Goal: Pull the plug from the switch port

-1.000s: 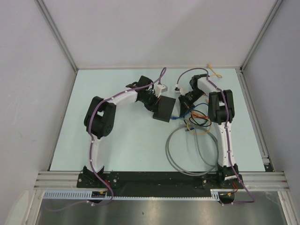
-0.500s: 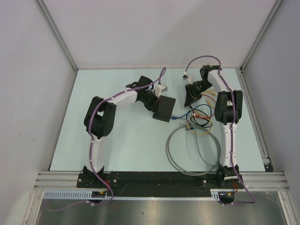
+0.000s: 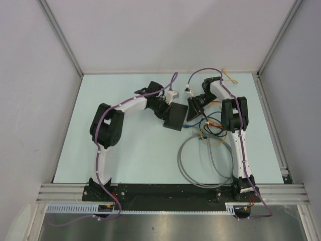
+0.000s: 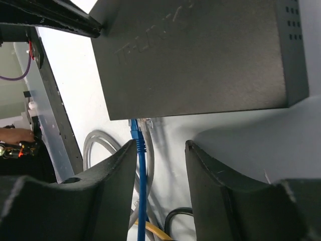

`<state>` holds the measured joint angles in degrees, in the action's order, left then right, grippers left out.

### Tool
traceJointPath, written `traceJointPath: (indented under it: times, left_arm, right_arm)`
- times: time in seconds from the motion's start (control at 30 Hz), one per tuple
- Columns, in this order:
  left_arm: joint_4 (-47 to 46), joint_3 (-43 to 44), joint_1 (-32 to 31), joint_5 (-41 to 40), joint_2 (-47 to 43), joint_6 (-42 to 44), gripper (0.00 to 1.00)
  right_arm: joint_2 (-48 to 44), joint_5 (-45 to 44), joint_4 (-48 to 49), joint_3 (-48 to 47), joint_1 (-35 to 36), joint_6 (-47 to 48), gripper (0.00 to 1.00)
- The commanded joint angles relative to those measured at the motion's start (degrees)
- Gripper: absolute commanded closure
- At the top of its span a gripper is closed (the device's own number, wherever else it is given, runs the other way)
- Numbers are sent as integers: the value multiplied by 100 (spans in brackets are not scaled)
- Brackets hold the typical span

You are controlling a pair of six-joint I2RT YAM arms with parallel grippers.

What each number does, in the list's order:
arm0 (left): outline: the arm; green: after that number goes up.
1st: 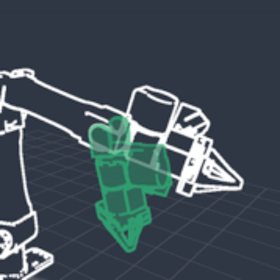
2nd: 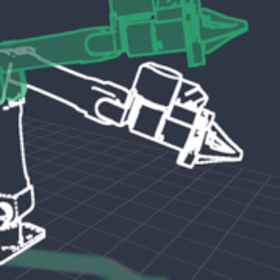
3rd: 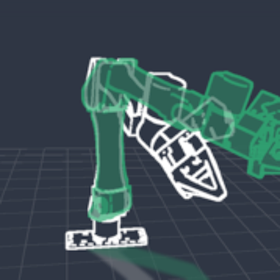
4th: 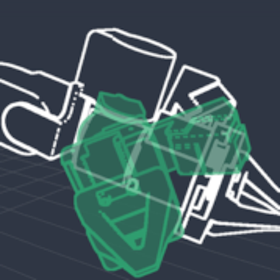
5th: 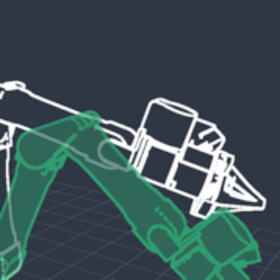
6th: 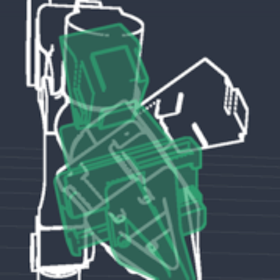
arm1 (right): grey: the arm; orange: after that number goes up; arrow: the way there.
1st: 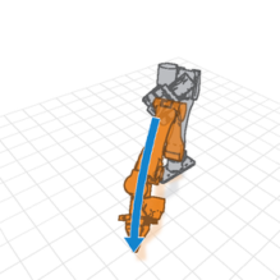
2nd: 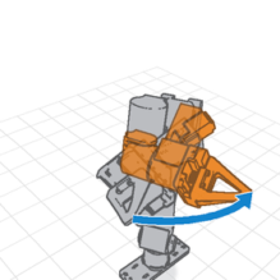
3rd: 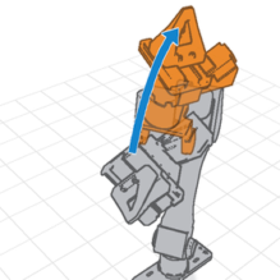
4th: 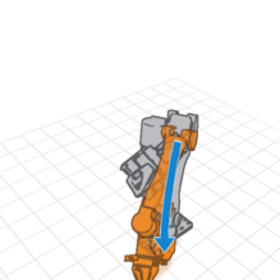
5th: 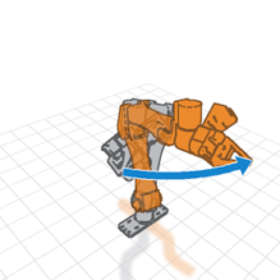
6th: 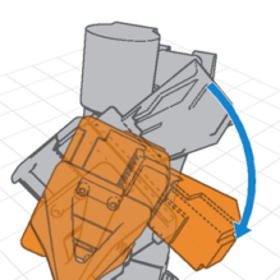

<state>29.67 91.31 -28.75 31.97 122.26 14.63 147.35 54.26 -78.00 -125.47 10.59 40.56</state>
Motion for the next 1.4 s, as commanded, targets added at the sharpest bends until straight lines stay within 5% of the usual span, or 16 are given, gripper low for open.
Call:
traceJointPath:
  times: [0.0,1.0,1.37]
  left_arm:
    - [680,-289,10,-472,220,242,98]
    - [663,-403,19,-586,184,312,99]
    - [672,-403,10,-595,184,330,99]
  right_arm:
    - [180,14,-524,-13,66,146,50]
    - [690,-29,-858,198,189,506,67]
    - [716,-187,-543,189,250,138,82]
